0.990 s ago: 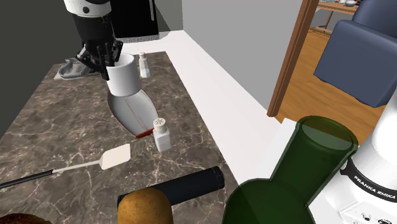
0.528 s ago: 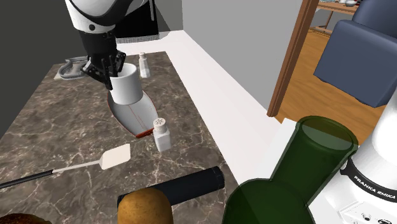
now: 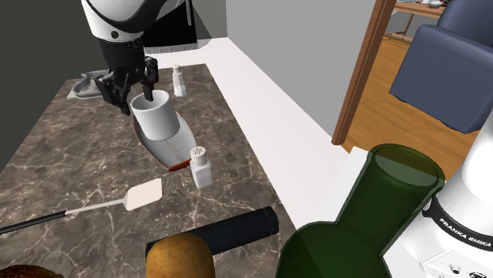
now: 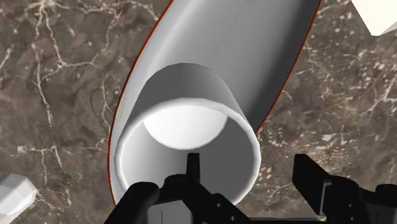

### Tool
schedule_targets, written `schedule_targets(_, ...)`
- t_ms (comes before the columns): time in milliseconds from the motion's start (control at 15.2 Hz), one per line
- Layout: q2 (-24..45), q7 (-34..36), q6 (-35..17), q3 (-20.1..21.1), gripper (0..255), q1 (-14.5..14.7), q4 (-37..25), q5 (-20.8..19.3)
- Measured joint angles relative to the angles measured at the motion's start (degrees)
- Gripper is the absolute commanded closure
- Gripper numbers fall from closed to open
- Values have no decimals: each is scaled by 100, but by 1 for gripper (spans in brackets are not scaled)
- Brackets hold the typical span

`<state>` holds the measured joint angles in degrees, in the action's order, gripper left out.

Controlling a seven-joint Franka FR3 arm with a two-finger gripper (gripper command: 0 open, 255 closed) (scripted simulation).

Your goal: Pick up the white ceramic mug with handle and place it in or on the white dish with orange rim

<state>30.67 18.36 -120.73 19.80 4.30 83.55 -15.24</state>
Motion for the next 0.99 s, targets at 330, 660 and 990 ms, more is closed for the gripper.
schedule_targets(330, -41, -9, 66, 10, 0, -3, -26, 17)
schedule_targets(660, -291, -62, 506, 71, 0, -7, -236, 116)
schedule_targets(990, -315, -77, 536, 73, 0, -19, -238, 127)
